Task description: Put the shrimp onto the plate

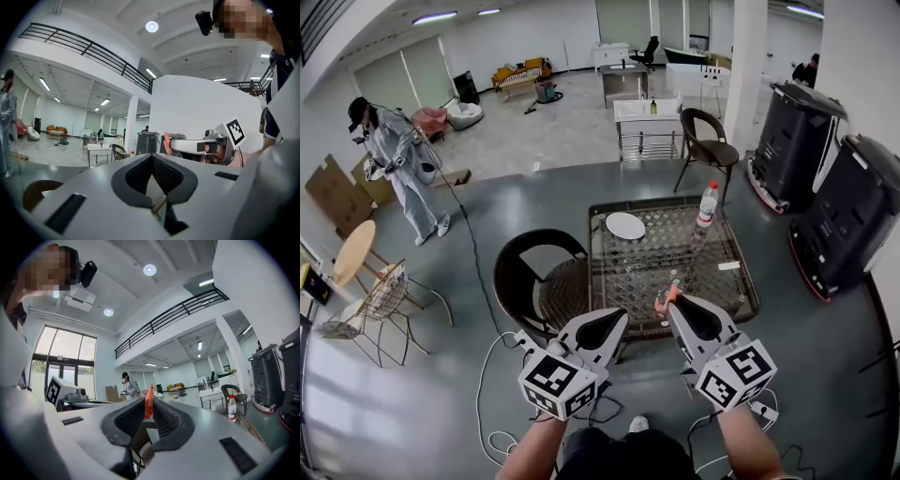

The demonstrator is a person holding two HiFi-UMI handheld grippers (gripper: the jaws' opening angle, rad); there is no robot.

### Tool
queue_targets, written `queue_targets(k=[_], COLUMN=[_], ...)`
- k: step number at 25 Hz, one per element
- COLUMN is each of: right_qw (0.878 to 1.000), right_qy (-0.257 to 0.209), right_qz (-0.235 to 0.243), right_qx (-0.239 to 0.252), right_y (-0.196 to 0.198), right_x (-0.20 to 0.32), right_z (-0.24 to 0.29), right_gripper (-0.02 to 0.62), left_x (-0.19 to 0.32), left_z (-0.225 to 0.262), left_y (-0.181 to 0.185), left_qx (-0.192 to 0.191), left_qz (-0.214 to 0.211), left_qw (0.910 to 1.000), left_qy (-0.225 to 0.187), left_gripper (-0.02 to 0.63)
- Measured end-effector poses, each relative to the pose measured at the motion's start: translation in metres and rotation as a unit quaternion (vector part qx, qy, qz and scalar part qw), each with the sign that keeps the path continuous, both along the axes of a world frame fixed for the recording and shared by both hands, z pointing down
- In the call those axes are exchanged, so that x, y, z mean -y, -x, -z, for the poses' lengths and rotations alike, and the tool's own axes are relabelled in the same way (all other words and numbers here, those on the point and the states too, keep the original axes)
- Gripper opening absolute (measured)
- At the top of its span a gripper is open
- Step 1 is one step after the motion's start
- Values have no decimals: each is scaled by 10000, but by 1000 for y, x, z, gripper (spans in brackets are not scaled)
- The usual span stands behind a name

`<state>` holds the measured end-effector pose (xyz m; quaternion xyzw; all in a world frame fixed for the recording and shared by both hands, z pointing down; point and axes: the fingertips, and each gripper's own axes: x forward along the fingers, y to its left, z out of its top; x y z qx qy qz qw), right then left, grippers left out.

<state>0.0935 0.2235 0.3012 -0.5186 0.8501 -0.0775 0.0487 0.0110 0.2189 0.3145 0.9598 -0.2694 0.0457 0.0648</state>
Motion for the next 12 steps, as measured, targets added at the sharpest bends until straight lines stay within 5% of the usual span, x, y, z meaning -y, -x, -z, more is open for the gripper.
queue_targets(k=[12], right_qw=[9998], right_qy=[19], right_qz=[194], right_qx=[7], right_y=[-21], right_x=[46], right_z=[-7], right_gripper=[57], left_x=[42], left_z=[-9], left_y=[-18], left_qx=[70], left_qz=[225], left_qw=[9997], left_qy=[71], left_gripper=[9])
